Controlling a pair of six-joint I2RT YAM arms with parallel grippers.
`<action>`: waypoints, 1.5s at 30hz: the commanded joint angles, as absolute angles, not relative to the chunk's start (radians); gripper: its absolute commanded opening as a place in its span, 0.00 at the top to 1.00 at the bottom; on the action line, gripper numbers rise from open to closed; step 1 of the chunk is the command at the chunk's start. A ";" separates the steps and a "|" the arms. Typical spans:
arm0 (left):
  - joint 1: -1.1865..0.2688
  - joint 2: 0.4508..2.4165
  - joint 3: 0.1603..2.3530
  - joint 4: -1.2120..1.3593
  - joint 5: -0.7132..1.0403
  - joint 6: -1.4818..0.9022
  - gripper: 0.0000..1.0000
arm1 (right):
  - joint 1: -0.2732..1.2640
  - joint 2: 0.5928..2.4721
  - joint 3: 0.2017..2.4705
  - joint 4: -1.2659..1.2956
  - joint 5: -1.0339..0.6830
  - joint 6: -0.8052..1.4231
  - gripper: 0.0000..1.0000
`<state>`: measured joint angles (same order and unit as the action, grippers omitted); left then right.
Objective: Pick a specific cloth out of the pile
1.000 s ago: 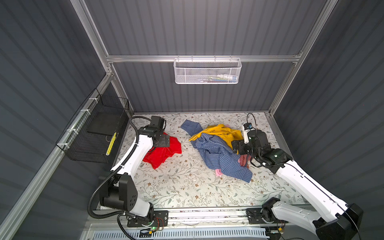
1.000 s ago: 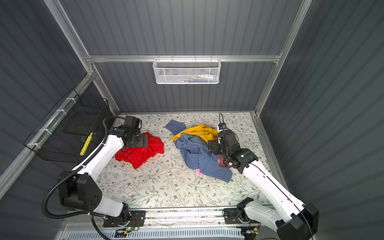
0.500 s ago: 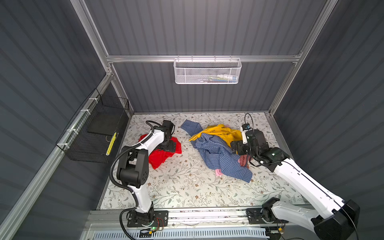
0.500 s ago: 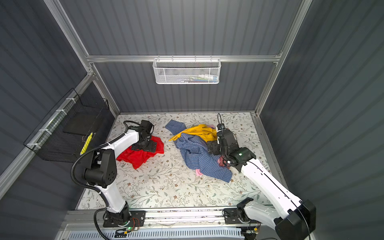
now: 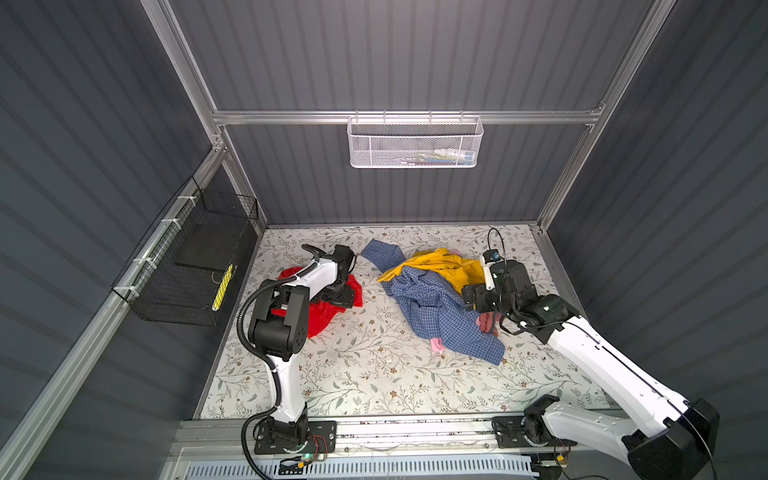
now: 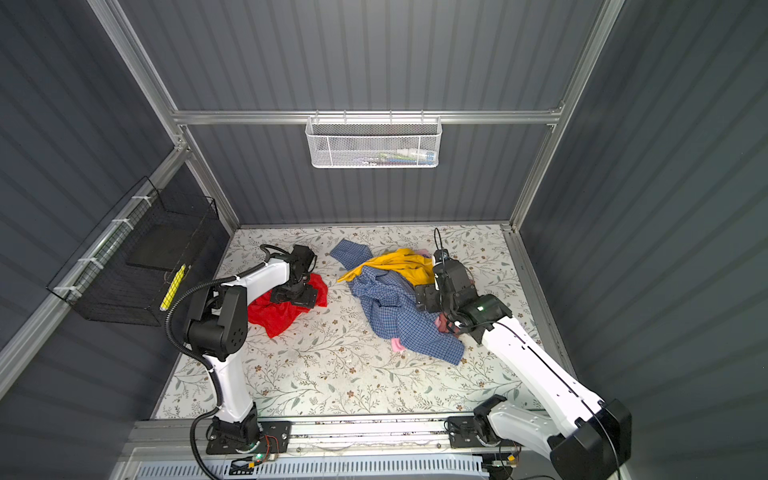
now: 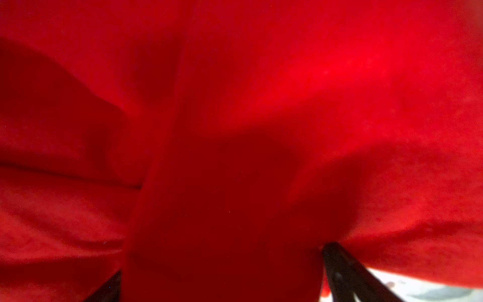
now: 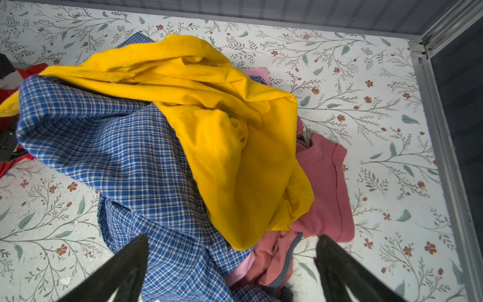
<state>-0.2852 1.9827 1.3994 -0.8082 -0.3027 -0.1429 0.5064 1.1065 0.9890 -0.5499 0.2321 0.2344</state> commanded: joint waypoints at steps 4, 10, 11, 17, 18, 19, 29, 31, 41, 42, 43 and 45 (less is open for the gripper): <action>-0.287 2.060 1.337 -0.787 -0.294 -0.141 0.47 | 0.503 1.111 1.014 -0.565 0.250 0.222 0.01; -0.285 2.011 1.301 -0.743 -0.247 -0.121 0.92 | 0.498 1.093 1.007 -0.567 0.256 0.219 0.01; -0.285 2.001 1.296 -0.737 -0.243 -0.120 1.00 | 0.496 1.090 1.007 -0.568 0.255 0.220 0.01; -0.285 1.911 1.284 -0.704 -0.234 -0.106 1.00 | 0.493 1.065 0.994 -0.571 0.258 0.222 0.01; -0.284 1.889 1.289 -0.704 -0.240 -0.106 1.00 | 0.494 1.062 0.996 -0.572 0.257 0.221 0.01; -0.284 1.869 1.297 -0.707 -0.249 -0.103 1.00 | 0.494 1.059 0.996 -0.572 0.256 0.219 0.01; -0.285 1.677 1.437 -0.745 -0.379 -0.069 1.00 | 0.493 1.029 0.985 -0.555 0.246 0.227 0.01; -0.285 1.638 1.466 -0.735 -0.395 -0.057 1.00 | 0.493 1.022 0.980 -0.548 0.244 0.226 0.01; -0.284 1.569 1.676 -0.706 -0.382 -0.004 1.00 | 0.495 1.016 0.987 -0.539 0.233 0.225 0.01; -0.281 1.574 1.690 -0.695 -0.385 0.001 1.00 | 0.496 1.014 0.987 -0.540 0.232 0.227 0.01; -0.277 1.581 1.703 -0.690 -0.389 0.004 1.00 | 0.497 1.013 0.986 -0.540 0.231 0.229 0.01; -0.256 1.617 1.749 -0.699 -0.393 0.002 1.00 | 0.497 1.010 0.986 -0.543 0.227 0.229 0.01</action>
<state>-0.2829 1.5917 1.6859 -0.7116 -0.3744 -0.0246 0.4965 1.0245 0.9882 -0.5472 0.2344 0.2272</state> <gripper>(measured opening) 0.088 0.990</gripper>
